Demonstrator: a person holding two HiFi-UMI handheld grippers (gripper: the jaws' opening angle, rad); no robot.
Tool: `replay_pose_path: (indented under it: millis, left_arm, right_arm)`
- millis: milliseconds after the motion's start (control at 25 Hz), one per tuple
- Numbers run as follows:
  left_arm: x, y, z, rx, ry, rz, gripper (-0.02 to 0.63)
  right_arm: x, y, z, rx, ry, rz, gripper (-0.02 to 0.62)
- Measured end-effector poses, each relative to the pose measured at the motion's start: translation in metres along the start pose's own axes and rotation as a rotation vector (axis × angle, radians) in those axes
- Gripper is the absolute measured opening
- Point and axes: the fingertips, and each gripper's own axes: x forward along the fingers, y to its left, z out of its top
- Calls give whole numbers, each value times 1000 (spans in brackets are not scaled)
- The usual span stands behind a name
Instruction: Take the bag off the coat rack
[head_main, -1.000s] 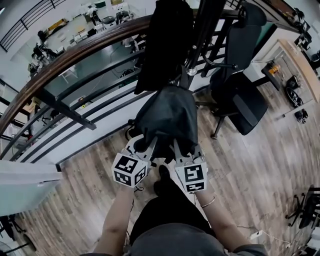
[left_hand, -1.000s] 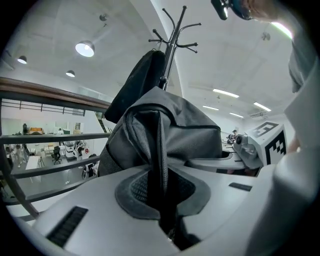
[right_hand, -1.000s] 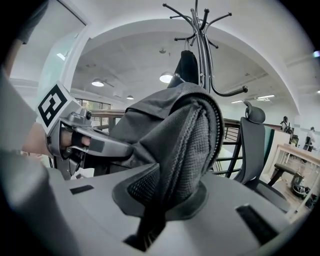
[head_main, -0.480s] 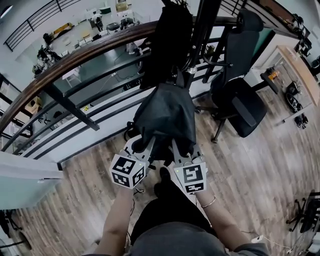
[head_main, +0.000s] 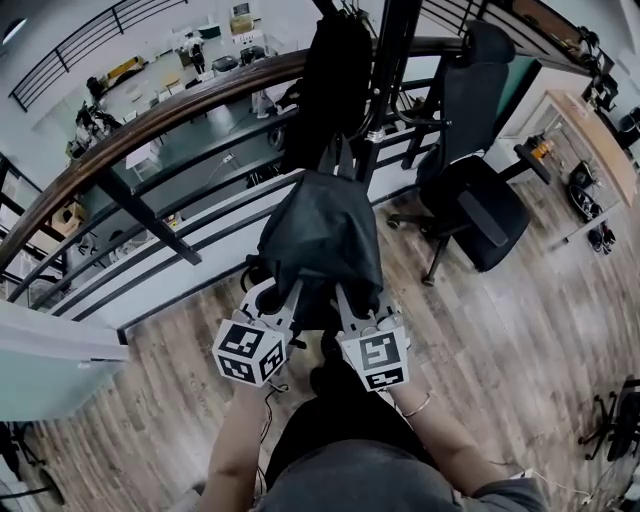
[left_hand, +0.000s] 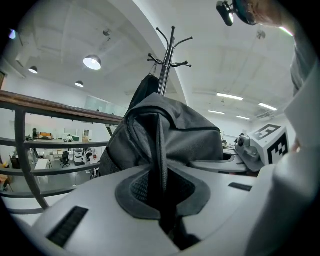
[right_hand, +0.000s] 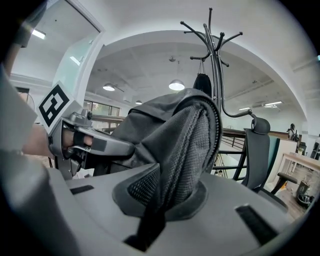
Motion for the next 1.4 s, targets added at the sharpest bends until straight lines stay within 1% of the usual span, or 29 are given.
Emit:
replay_pose_path:
  millis: [120, 360, 600, 880, 1040, 1280, 1400]
  left_arm:
    - [-11, -8, -3, 4, -1, -5, 37]
    - [-9, -29, -9, 11, 17, -40, 37]
    - [13, -62, -11, 17, 42, -125, 37]
    - [56, -112, -11, 45, 70, -231, 36]
    - [81, -142, -7, 58, 87, -285, 35]
    - [129, -193, 0, 81, 106, -357, 35]
    - [155, -216, 3, 91, 115, -384, 35]
  right_arm:
    - [-12, 8, -2, 1, -1, -2, 31]
    - [-32, 2, -12, 23, 17, -37, 31]
    - [-59, -24, -25, 64, 43, -121, 31]
    - [-94, -75, -44, 126, 53, -244, 31]
    - [-115, -106, -51, 154, 61, -299, 31]
    - [-148, -165, -66, 197, 62, -383, 29]
    - [-159, -195, -72, 214, 63, -412, 29]
